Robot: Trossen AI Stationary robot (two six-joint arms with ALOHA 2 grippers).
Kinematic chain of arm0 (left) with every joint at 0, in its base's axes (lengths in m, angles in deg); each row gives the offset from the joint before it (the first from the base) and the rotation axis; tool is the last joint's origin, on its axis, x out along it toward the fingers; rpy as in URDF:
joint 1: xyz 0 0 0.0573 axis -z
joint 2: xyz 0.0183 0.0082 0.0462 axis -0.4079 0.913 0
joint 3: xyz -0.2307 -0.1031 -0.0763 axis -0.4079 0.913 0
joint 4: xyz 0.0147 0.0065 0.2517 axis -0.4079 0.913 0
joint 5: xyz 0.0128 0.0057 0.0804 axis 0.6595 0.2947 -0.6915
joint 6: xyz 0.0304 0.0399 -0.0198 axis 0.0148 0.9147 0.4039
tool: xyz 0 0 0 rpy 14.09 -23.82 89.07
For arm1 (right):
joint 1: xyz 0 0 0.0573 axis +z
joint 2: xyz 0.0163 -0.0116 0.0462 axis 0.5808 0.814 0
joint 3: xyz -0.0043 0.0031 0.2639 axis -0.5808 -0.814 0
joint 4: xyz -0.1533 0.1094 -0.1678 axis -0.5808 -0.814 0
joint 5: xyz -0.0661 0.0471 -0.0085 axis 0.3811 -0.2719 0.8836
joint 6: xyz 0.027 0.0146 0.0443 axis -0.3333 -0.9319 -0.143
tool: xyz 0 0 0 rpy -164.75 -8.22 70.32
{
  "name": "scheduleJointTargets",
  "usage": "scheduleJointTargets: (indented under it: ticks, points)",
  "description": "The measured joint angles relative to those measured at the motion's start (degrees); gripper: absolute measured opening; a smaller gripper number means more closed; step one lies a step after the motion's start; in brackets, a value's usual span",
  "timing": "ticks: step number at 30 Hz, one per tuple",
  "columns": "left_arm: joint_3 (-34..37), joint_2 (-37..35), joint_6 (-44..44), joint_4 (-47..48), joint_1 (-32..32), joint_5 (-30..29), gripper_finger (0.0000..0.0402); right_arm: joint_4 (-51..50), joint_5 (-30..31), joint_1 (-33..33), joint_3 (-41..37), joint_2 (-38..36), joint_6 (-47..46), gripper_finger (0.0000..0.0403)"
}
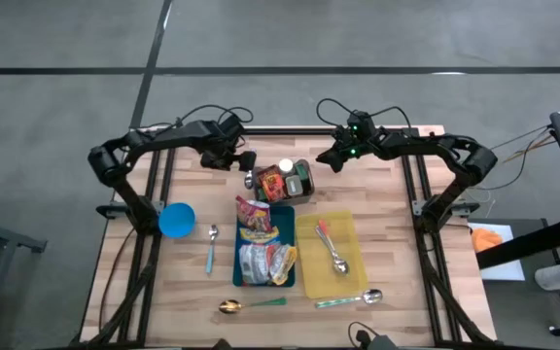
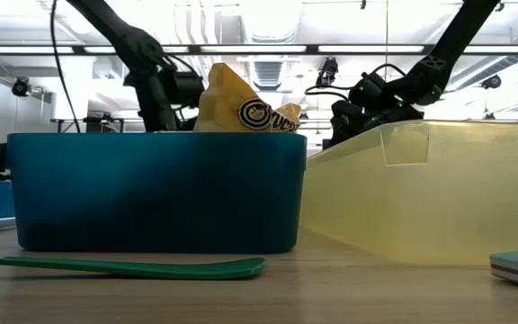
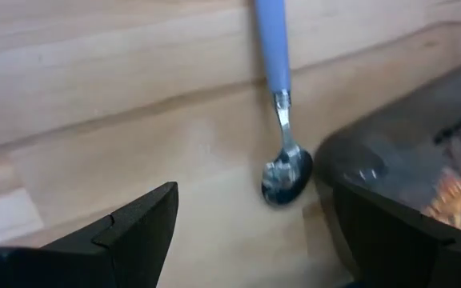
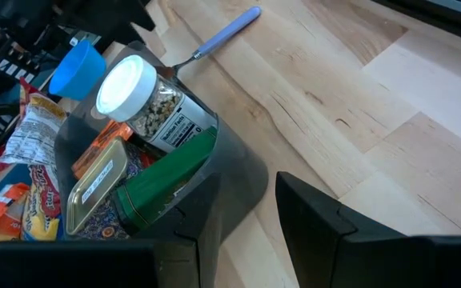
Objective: Pick & Place Food Item
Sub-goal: Put the light purple spoon into the yellow bin
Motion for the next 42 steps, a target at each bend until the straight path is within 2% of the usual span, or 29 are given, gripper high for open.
scheduleJointTargets:
  ticks: [11,21,30,34,42]
  points:
    - [-5.5,7.7,0.4,-1.4,-0.3,-1.5,0.0336,0.0,0.0,0.0,0.0,0.0,0.0,0.0116]
    - [-6.2,12.9,0.1,-4.1,-0.7,-1.9,0.0336,0.0,0.0,0.0,0.0,0.0,0.0,0.0116]
    - [-6.4,13.5,0.0,-3.3,-0.9,-1.5,0.0331,0.0,0.0,0.0,0.0,0.0,0.0,0.0116]
    - [-6.1,13.0,0.2,-1.2,-1.3,-2.6,0.0294,0.0,0.0,0.0,0.0,0.0,0.0,0.0116]
    - [-6.1,13.0,0.2,2.6,-1.4,-4.7,0.0159,0.0,0.0,0.0,0.0,0.0,0.0,0.0116]
